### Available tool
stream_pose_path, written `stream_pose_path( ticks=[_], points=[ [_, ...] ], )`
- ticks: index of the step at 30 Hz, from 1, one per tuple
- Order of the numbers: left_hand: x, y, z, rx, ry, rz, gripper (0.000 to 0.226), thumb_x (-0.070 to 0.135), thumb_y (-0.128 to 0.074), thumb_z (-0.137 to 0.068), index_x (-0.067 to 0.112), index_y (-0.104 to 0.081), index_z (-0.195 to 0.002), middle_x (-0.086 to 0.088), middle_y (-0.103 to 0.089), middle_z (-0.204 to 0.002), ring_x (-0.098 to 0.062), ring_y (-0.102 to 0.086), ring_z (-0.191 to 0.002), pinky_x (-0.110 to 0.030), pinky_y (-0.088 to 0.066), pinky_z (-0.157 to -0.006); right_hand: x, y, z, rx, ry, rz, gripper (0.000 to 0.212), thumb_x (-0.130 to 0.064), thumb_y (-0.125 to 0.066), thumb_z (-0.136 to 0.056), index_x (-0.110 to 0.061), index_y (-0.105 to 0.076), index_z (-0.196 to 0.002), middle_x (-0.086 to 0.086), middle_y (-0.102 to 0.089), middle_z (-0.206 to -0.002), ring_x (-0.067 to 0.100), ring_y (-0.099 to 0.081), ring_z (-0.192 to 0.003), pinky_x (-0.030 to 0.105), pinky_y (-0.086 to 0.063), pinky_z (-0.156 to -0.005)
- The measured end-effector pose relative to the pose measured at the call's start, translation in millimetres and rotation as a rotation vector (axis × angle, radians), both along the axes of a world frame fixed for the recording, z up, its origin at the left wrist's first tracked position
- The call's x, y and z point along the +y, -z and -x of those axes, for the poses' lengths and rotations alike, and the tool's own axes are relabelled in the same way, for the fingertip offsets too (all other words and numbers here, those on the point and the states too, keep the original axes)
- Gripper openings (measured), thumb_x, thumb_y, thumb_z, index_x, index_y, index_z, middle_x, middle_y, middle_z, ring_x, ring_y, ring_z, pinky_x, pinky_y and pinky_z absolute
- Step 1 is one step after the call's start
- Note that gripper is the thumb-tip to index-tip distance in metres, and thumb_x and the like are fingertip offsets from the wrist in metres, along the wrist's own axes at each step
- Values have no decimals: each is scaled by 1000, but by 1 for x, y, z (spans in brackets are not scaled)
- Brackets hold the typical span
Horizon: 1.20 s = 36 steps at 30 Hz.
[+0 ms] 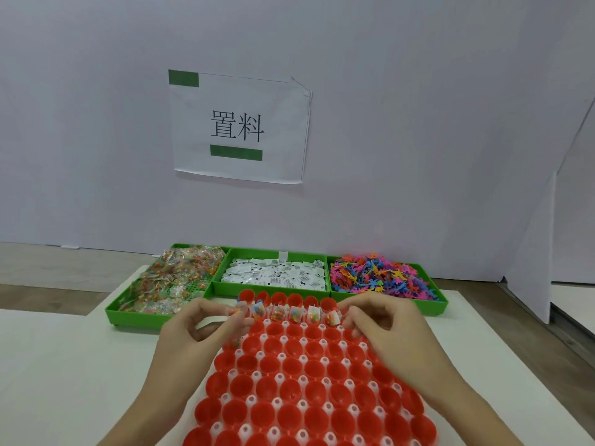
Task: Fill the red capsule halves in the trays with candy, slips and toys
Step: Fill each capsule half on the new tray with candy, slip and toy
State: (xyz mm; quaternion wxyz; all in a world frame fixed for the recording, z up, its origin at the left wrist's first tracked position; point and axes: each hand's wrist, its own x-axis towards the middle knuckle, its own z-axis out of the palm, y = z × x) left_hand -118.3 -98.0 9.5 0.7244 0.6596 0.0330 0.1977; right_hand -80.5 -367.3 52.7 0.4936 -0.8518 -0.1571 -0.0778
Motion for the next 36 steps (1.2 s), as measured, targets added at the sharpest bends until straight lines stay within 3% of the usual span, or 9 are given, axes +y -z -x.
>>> stream_pose_path(
  ticks=[5, 9, 13, 16, 21, 25, 28, 33, 36],
  points=[
    [9, 6, -4, -103, 0, -349, 12, 17, -83, -79, 26, -75, -81, -2, -76, -86, -15, -72, -80, -20, -57, -74, 52, -14, -64, -91, -59, 268, 16, -19, -65, -98, -26, -77, -106, -12, -75, -83, -2, -69, -76, 13, -53, -77],
    [14, 5, -4, -107, 27, -316, 12, 19, -85, -75, 26, -78, -83, -3, -77, -84, -14, -72, -76, -17, -56, -70, 92, -12, -120, -92, -129, 437, 17, -18, -66, -98, -16, -78, -110, 6, -77, -104, 5, -64, -78, 16, -47, -72],
    [13, 5, -3, -96, 55, -268, 24, 16, -85, -77, 30, -80, -96, -2, -79, -92, -15, -75, -86, -23, -60, -78, 116, 4, -151, -79, -167, 610, 20, -16, -69, -96, -9, -78, -112, 8, -75, -116, 18, -69, -101, 30, -53, -95],
    [11, 4, -1, -92, 63, -259, 23, 14, -85, -79, 30, -82, -94, 1, -80, -96, -14, -76, -92, -24, -60, -82, 123, 12, -163, -79, -165, 714, 20, -19, -73, -93, -7, -79, -109, 9, -76, -114, 19, -71, -103, 31, -54, -95],
    [9, 0, 1, -92, 48, -243, 22, 13, -85, -79, 32, -82, -89, 2, -80, -93, -11, -76, -88, -18, -59, -78, 121, 23, -170, -102, -130, 721, 17, -17, -77, -90, -7, -79, -104, 10, -74, -112, 23, -69, -104, 34, -55, -96],
    [11, 2, 0, -60, 16, -238, 23, 11, -85, -78, 33, -81, -85, 2, -80, -90, -11, -76, -86, -17, -58, -76, 122, 26, -172, -104, -123, 679, 12, -14, -76, -90, -6, -79, -99, 10, -76, -104, 19, -70, -94, 32, -57, -90],
    [12, 1, -1, -50, 13, -233, 21, 13, -86, -78, 32, -81, -85, 1, -80, -89, -10, -76, -86, -16, -58, -75, 124, 27, -169, -121, -124, 666, 20, -22, -72, -94, -4, -79, -92, 8, -77, -91, 16, -69, -77, 29, -57, -79],
    [13, -1, 0, -37, 14, -238, 22, 12, -86, -78, 33, -81, -85, 1, -80, -88, -10, -76, -84, -14, -57, -73, 121, 29, -163, -172, -12, 661, 32, -16, -68, -95, 3, -69, -69, 13, -70, -70, 25, -68, -67, 29, -50, -67],
    [12, -2, 1, -29, 11, -250, 22, 13, -86, -78, 33, -81, -85, 1, -79, -88, -10, -75, -83, -15, -57, -73, 113, 24, -161, -156, -2, 615, 29, -26, -73, -94, 0, -75, -81, 10, -74, -81, 19, -66, -71, 28, -50, -73]
  ],
)
